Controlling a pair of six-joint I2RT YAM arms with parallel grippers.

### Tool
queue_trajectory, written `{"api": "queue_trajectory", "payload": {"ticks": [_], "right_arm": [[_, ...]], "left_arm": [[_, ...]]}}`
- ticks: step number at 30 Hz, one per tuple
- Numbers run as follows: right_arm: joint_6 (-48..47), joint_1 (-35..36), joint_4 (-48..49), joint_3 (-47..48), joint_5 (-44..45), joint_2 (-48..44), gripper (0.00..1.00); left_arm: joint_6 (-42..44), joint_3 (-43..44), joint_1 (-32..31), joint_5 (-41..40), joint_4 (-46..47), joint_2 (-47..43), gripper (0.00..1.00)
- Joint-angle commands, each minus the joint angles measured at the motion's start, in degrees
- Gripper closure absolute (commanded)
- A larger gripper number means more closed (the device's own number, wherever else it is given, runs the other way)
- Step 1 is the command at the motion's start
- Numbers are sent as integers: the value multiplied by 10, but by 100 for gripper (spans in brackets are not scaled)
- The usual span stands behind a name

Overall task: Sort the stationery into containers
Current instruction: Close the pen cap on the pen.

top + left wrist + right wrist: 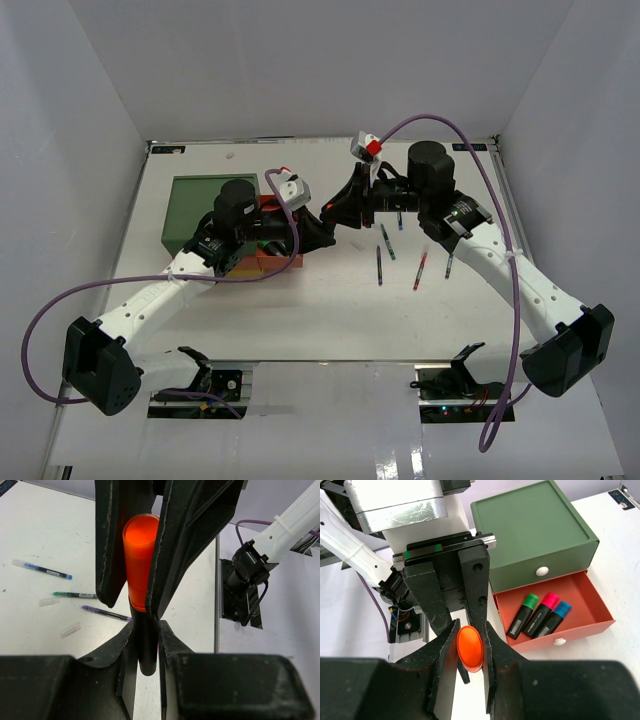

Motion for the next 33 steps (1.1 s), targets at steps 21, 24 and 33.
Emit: {"api": "queue_trajectory", "payload": {"ticks": [21,24,33], "right_arm": [[-22,7,-169,-62,37,41,92],[-22,1,-176,-72,34,40,92],[-51,-3,-207,-79,35,55,92]], "left_arm": [[5,124,-5,14,165,-21,100],[18,136,-5,9,150,-19,100],[45,166,-5,28,126,-7,100]]}}
